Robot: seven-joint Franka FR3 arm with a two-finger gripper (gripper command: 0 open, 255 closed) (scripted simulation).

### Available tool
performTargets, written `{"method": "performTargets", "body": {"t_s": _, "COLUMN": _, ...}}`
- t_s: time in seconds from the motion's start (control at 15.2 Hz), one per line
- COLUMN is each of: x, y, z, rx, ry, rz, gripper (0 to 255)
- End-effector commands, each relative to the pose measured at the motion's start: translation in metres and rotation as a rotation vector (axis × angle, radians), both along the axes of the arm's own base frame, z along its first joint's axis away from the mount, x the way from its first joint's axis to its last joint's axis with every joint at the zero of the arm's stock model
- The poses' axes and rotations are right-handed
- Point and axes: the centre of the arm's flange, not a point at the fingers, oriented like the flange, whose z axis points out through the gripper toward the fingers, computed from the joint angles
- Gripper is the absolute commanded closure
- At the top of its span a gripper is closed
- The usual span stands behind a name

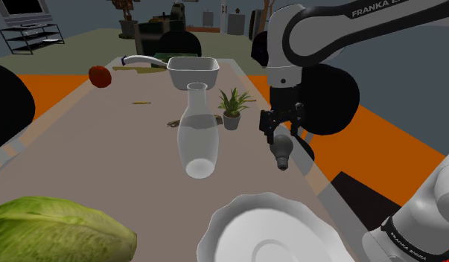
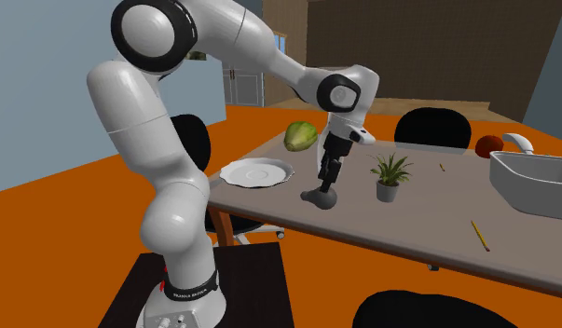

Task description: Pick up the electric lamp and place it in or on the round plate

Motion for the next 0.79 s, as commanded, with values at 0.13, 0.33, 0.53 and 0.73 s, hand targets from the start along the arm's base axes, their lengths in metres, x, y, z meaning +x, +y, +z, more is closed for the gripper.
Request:
{"method": "performTargets", "body": {"t_s": 0.13, "x": -0.0004, "y": -0.0001, "z": -0.0009, "rx": 0.000, "ry": 0.000, "rz": 0.000, "gripper": 0}}
{"method": "performTargets", "body": {"t_s": 0.33, "x": -0.0004, "y": -0.0001, "z": -0.0009, "rx": 0.000, "ry": 0.000, "rz": 0.000, "gripper": 255}}
{"method": "performTargets", "body": {"t_s": 0.53, "x": 0.0005, "y": 0.0004, "z": -0.0018, "rx": 0.000, "ry": 0.000, "rz": 0.000, "gripper": 255}}
{"method": "performTargets", "body": {"t_s": 0.73, "x": 0.0004, "y": 0.0007, "z": -0.0027, "rx": 0.000, "ry": 0.000, "rz": 0.000, "gripper": 255}}
